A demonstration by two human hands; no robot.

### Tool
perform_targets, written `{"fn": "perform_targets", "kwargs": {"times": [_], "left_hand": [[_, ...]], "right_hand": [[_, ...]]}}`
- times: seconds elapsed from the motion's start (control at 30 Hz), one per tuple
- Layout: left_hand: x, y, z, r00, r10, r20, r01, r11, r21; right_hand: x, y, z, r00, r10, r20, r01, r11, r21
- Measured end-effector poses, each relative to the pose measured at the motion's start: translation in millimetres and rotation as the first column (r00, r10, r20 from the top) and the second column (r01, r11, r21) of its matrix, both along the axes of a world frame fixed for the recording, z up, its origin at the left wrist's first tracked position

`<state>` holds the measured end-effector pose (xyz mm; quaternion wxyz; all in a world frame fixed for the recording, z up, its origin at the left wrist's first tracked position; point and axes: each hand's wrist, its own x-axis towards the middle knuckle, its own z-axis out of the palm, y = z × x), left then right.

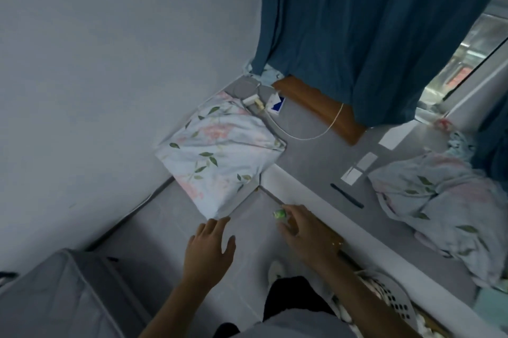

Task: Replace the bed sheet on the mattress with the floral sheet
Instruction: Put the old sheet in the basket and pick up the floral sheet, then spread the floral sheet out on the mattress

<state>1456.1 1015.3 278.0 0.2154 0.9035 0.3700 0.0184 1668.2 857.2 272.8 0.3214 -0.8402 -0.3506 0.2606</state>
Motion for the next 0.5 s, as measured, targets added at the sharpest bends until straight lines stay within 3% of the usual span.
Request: {"fn": "perform_targets", "kwargs": {"times": [0.17,0.27,0.5], "left_hand": [[47.7,66.3,-14.5,0.998,0.024,-0.055,-0.028,0.996,-0.081],[72.6,113.6,-17.7,0.995,0.058,-0.077,-0.068,0.988,-0.14],[102.0,213.9,-8.8,0.985,0.159,-0.07,-0.168,0.973,-0.161]], "right_hand": [[33.6,37.3,-38.8,0.989,-0.036,-0.141,0.036,0.999,0.0],[64.3,80.5,-55.9,0.988,-0.018,-0.152,0.003,0.995,-0.096],[127.2,223.9,-41.2,0.975,0.007,-0.223,-0.018,0.999,-0.049]]}}
